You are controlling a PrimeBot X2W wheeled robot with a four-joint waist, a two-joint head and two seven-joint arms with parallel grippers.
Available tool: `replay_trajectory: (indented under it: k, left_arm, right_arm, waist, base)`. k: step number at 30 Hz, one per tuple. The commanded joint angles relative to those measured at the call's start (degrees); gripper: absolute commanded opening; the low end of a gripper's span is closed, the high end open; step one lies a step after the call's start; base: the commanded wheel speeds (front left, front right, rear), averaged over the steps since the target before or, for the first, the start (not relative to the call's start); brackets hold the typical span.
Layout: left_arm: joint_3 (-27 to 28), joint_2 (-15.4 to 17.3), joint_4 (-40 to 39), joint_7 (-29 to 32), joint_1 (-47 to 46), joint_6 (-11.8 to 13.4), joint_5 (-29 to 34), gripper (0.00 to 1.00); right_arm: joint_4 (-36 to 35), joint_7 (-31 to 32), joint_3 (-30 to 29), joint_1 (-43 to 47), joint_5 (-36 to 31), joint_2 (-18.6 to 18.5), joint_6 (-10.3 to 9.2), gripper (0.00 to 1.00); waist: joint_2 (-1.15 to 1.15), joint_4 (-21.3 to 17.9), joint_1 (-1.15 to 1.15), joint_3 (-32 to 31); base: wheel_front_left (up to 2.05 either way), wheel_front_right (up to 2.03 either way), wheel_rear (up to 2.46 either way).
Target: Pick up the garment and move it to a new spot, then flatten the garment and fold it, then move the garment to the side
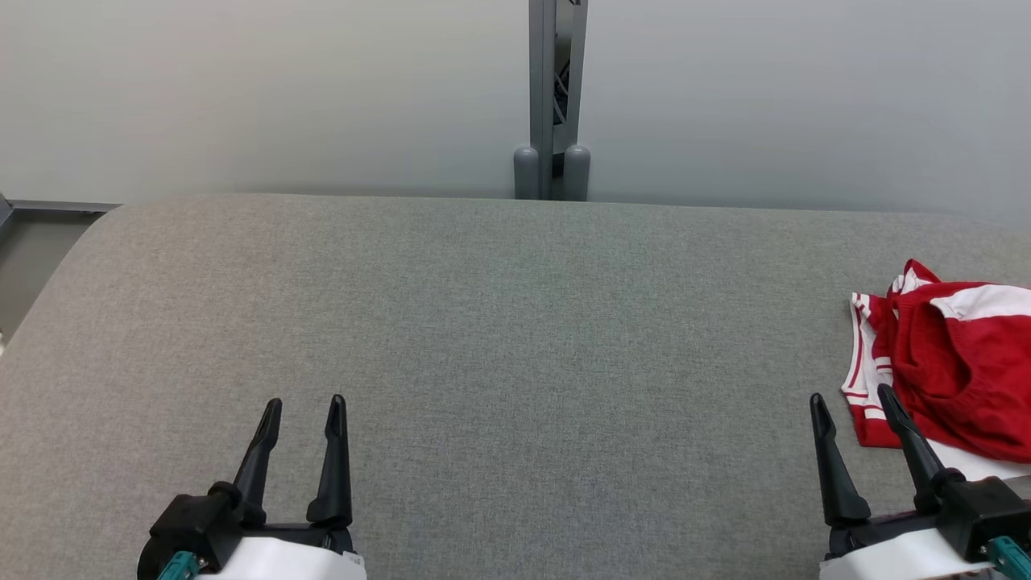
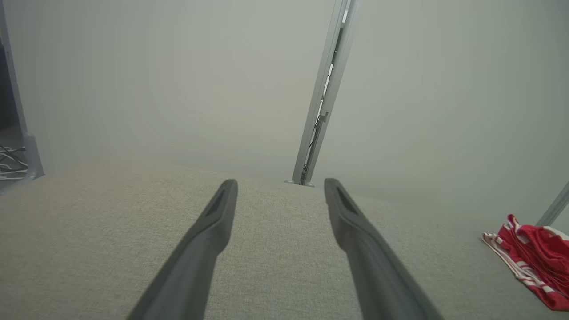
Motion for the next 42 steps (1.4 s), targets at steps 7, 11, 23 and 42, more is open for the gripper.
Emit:
replay_trajectory:
  k: [7,11,23,42]
  left_arm:
    - [0.23,0.25,-0.11,-0.09,0.4,-0.23,-0.04,1.0]
    - [0.2,0.25,-0.19,-0.09,0.32,-0.06,-0.14,1.0]
    - [0.49,0.24,-0.02,-0.09,0.3,0.57,0.31,1.0]
    - [0.21,-0.23,1.93,0.4,0.6,0.15,-1.71,0.0]
  right_arm:
    - [0.03,-0.36,-0.27,-0.05,0.19,-0.28,-0.02,1.0]
    - [0.03,-0.36,-0.32,-0.21,0.09,-0.28,-0.02,1.0]
    - [0.6,-0.36,-0.36,-0.43,0.47,-0.28,-0.02,1.0]
    - [2.99,0.89,-0.36,0.14,1.85,0.49,0.0,0.0]
  waist:
    - [0.0,0.12,0.0,0.12]
    - [0.0,0.12,0.0,0.26]
    - [0.0,0.29,0.0,0.26]
    - [0.0,0.3,0.0,0.09]
  base:
    - [0.0,0.0,0.0]
    - [0.0,0.0,0.0]
    - [0.0,0.0,0.0]
    - [0.0,0.0,0.0]
